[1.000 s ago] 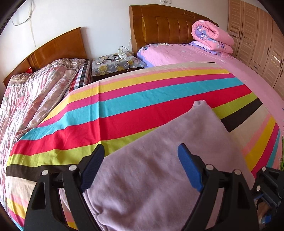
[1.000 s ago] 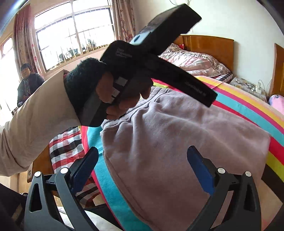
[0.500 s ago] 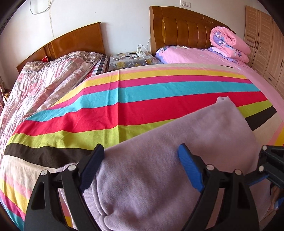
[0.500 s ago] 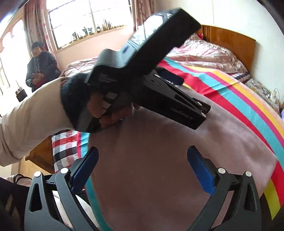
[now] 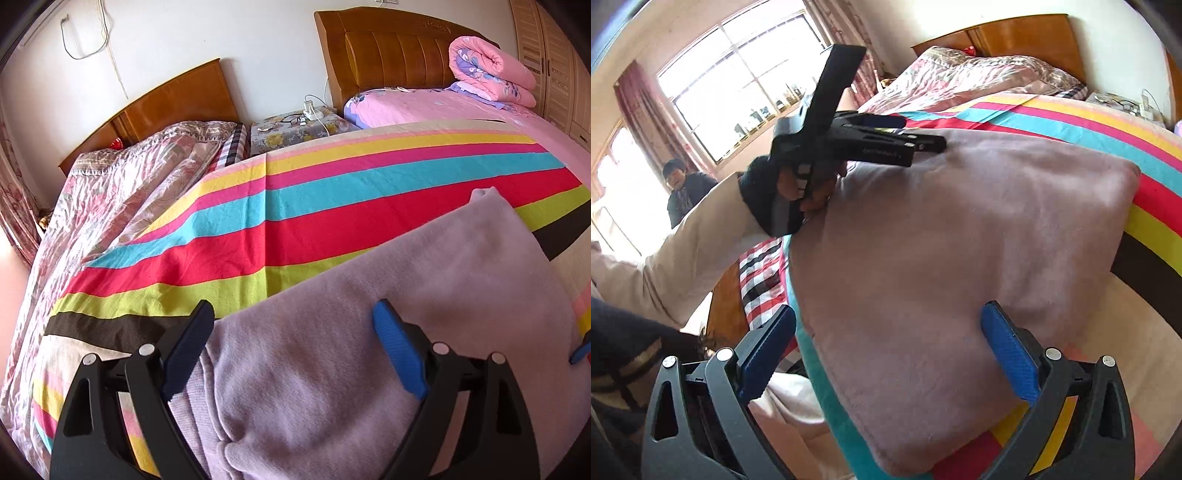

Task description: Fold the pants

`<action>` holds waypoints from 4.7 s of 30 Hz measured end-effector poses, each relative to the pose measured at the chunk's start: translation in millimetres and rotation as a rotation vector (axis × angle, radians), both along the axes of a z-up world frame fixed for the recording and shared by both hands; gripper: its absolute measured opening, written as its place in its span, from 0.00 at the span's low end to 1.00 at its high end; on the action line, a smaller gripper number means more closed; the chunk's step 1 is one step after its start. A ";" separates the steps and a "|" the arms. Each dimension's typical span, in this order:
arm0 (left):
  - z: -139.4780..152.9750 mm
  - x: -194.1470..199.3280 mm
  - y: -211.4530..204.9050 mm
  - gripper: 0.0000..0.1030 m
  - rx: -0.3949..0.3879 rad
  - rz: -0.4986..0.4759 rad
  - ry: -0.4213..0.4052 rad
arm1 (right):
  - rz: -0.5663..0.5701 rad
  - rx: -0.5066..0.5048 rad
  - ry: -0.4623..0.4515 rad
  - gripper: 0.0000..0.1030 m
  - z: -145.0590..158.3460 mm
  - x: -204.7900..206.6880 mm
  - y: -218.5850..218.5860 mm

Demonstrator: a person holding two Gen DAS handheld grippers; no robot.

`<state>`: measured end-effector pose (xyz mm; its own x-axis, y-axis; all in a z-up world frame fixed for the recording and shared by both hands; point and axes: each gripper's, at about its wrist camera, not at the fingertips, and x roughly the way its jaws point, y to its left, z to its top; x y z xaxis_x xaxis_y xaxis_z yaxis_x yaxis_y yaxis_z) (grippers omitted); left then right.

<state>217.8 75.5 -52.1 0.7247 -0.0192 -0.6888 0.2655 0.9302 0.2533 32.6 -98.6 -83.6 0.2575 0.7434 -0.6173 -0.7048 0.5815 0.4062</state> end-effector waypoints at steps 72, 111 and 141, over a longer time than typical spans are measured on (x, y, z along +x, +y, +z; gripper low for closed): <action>29.5 -241.1 69.2 0.99 -0.246 0.357 -0.244 | -0.589 -0.290 -0.256 0.96 47.9 -134.3 0.9; 19.1 -264.8 8.4 0.99 -0.228 0.335 -0.141 | -0.773 -0.356 -0.154 0.96 27.0 -120.6 43.8; 17.0 -264.6 10.1 0.99 -0.228 0.341 -0.133 | -0.842 -0.335 -0.167 0.96 29.7 -123.4 30.4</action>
